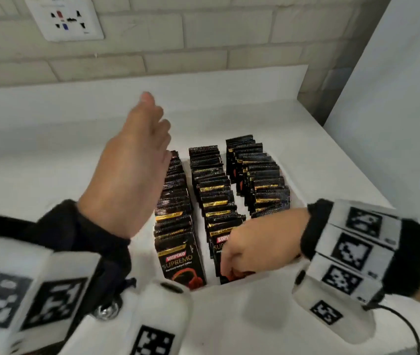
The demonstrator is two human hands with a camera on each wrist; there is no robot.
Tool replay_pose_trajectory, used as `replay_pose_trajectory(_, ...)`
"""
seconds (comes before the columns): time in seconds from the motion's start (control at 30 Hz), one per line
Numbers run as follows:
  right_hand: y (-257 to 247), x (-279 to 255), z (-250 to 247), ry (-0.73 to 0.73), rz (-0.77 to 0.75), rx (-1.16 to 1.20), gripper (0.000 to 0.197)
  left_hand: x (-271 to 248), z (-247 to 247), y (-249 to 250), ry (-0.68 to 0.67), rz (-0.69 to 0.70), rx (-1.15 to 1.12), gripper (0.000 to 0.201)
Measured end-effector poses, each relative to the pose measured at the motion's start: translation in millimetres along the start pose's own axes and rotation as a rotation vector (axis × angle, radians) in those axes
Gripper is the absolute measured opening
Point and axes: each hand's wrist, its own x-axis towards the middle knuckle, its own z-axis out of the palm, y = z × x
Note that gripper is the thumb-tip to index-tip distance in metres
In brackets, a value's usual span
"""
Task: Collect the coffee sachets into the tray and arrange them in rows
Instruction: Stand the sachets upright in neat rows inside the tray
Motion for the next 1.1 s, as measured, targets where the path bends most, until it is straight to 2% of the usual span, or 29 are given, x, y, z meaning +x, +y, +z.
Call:
replay_pose_trajectory(0.1,-1,17,3,-0.029,0.037,-0.024,0.035,0,-31,8,0.053,0.039,-0.01,0.044)
replay_pose_trajectory(0.2,0,23,2,0.063,0.076,-0.025,0.031,-8,-59,-3,0.051,0.043,0.15,0.028)
replay_pose_trajectory(0.3,4,28,-2,0.117,0.083,-0.034,0.033,-22,-75,-21,-0.011,0.007,0.333,0.04)
replay_pose_trajectory(0.43,7,32,-4,0.158,0.087,-0.014,0.033,-36,-76,-36,-0.063,-0.061,0.406,0.044)
replay_pose_trajectory(0.5,7,33,-2,0.115,0.099,-0.016,0.035,-37,-74,-41,-0.081,-0.07,0.426,0.035)
replay_pose_trajectory(0.6,9,29,-1,0.051,0.061,-0.015,0.039,-36,-65,-45,-0.098,-0.051,0.477,0.009)
replay_pose_trajectory(0.7,10,23,1,0.038,0.021,-0.021,0.039,-34,-62,-54,-0.175,-0.013,0.611,0.013)
replay_pose_trajectory(0.8,11,23,4,0.052,0.001,-0.017,0.038,-37,-64,-60,-0.259,-0.039,0.759,0.025)
replay_pose_trajectory(0.9,10,21,6,0.062,-0.019,0.01,0.039,-42,-69,-61,-0.312,-0.04,0.915,0.02)
replay_pose_trajectory(1.1,11,14,8,0.081,-0.061,0.048,0.04,-39,-85,-58,-0.197,0.042,1.081,0.017)
